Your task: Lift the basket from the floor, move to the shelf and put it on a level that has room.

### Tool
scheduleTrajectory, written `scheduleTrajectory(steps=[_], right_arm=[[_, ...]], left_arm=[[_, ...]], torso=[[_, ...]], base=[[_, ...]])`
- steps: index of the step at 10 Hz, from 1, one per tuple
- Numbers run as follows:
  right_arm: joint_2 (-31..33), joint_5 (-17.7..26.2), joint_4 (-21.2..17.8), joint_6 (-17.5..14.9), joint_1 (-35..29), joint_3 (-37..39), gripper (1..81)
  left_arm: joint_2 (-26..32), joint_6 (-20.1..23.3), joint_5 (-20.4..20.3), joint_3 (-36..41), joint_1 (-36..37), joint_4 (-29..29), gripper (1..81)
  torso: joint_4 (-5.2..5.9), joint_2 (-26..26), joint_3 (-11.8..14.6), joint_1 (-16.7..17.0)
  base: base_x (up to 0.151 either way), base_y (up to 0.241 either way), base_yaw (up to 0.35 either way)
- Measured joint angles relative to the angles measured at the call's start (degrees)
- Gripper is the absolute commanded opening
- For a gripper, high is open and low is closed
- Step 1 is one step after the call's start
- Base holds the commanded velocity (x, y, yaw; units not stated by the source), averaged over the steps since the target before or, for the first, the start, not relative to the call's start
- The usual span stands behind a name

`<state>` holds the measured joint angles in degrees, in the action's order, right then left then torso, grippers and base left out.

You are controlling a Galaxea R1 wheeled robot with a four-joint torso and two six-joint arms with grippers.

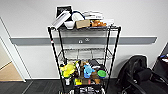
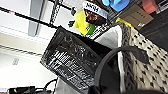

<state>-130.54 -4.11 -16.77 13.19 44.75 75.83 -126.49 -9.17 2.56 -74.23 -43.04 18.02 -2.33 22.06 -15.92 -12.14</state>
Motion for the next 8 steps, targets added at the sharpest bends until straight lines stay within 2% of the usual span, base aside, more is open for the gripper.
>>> scheduleTrajectory(steps=[5,8], right_arm=[[0.0,-0.4,0.0,0.0,0.0,0.0,1.0],[0.0,-0.4,0.1,0.0,0.0,0.0,1.0]], left_arm=[[0.0,0.0,-0.4,0.1,0.0,0.0,1.0],[0.0,0.0,-0.5,0.1,0.0,0.0,1.0]], torso=[[0.0,-9.8,0.0,6.4],[0.0,-13.2,1.8,8.5]], base=[[0.0,0.0,0.0],[0.0,0.0,0.0]])
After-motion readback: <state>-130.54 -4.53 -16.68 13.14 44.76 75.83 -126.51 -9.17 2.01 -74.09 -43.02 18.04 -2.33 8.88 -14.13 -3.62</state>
